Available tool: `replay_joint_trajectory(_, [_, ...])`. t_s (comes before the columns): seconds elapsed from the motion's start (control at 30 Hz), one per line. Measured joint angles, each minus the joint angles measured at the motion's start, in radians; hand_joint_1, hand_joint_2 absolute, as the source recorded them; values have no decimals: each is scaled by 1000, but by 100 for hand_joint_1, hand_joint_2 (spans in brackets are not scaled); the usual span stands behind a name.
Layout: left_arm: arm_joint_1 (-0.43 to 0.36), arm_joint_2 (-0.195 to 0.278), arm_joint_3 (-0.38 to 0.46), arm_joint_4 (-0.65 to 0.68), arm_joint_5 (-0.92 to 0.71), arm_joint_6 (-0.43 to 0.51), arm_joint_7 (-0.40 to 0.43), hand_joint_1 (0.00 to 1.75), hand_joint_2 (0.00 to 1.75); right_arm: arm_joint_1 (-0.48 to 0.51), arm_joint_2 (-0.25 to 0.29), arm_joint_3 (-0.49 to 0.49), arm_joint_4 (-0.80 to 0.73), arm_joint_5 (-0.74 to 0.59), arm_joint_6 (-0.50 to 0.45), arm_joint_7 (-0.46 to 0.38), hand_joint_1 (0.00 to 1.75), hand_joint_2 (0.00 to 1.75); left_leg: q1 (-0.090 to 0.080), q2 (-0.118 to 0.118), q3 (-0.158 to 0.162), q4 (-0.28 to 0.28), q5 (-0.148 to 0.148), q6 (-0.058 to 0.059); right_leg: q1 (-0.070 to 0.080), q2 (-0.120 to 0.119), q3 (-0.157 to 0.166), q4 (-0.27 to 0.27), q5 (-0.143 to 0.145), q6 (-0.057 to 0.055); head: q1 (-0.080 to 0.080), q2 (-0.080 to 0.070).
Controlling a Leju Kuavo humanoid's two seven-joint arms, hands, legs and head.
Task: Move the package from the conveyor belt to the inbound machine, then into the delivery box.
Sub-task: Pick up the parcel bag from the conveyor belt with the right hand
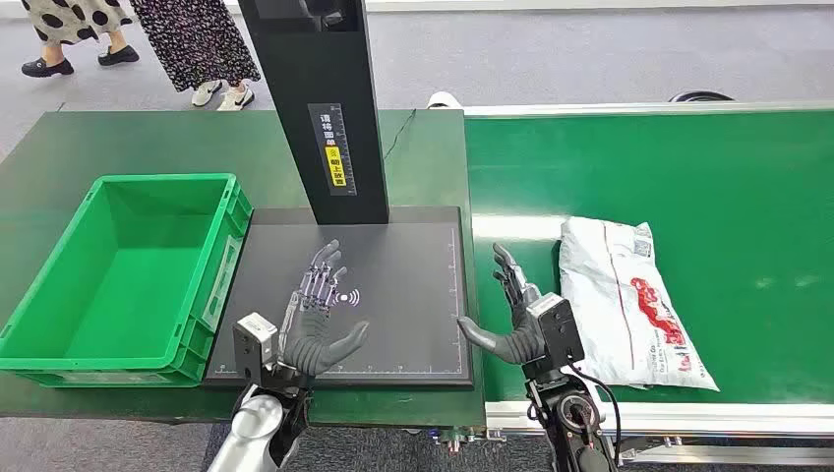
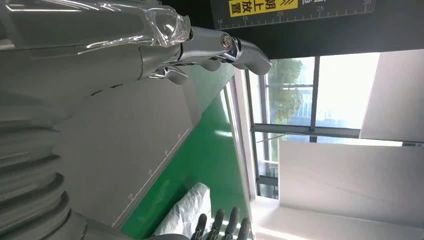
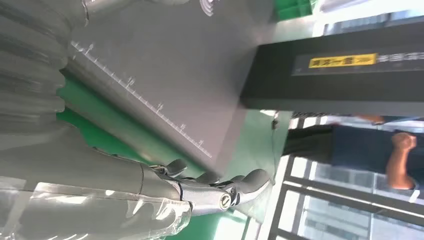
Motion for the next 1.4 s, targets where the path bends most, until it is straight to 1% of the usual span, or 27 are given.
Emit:
replay_joint_trajectory(0.07, [3,0,0,-3,-1,0,1,0,175,-5,-7,1,-4,41,-26,14,0,175,0,0,0,0,0,0,0,0,0,0,0,0,0,0])
replay_joint_trajectory(0.17, [15,1,0,-9,-2,-1,2,0,175,-28,-36,1,-16,135,-81,47,0,175,0,0,0,0,0,0,0,0,0,0,0,0,0,0])
replay_joint_trajectory(0.27, [22,2,0,-13,-3,-2,2,0,175,-50,-60,-1,-24,166,-91,59,0,175,0,0,0,0,0,0,0,0,0,0,0,0,0,0])
replay_joint_trajectory(0.47, [27,3,0,-16,-4,-2,2,0,175,-65,-86,-1,-29,222,-114,70,0,175,0,0,0,0,0,0,0,0,0,0,0,0,0,0])
replay_joint_trajectory(0.53, [30,5,0,-17,-4,-1,2,0,175,-77,-108,-1,-29,249,-128,80,0,175,0,0,0,0,0,0,0,0,0,0,0,0,0,0])
replay_joint_trajectory(0.73, [59,19,0,-41,0,0,2,0,175,-105,-201,-15,-24,307,-176,114,0,175,0,0,0,1,0,0,0,0,0,0,0,0,0,0])
replay_joint_trajectory(0.9, [71,29,-4,-57,10,-3,5,0,175,-106,-265,-36,-13,360,-195,200,0,175,0,-1,0,1,0,0,0,0,0,0,0,0,0,0])
replay_joint_trajectory(1.03, [74,33,-8,-71,21,-4,30,0,175,-121,-308,-46,35,433,-196,334,0,175,0,0,0,1,0,0,0,0,0,0,0,0,0,0])
replay_joint_trajectory(1.1, [75,34,-10,-80,24,0,40,0,175,-133,-325,-47,70,470,-192,388,0,175,0,0,0,1,0,0,0,0,0,0,0,0,0,0])
replay_joint_trajectory(1.17, [77,36,-12,-87,26,5,47,0,175,-146,-338,-47,107,489,-181,415,0,175,0,0,0,1,0,0,0,0,0,0,1,1,0,0])
replay_joint_trajectory(1.3, [80,39,-15,-92,27,10,52,0,175,-160,-351,-47,156,496,-161,434,0,175,0,-1,0,1,0,0,0,0,0,0,1,1,0,0])
replay_joint_trajectory(1.4, [81,41,-20,-93,27,14,52,0,175,-166,-358,-46,188,499,-104,465,0,175,0,-1,0,1,0,0,0,0,0,0,0,1,0,0])
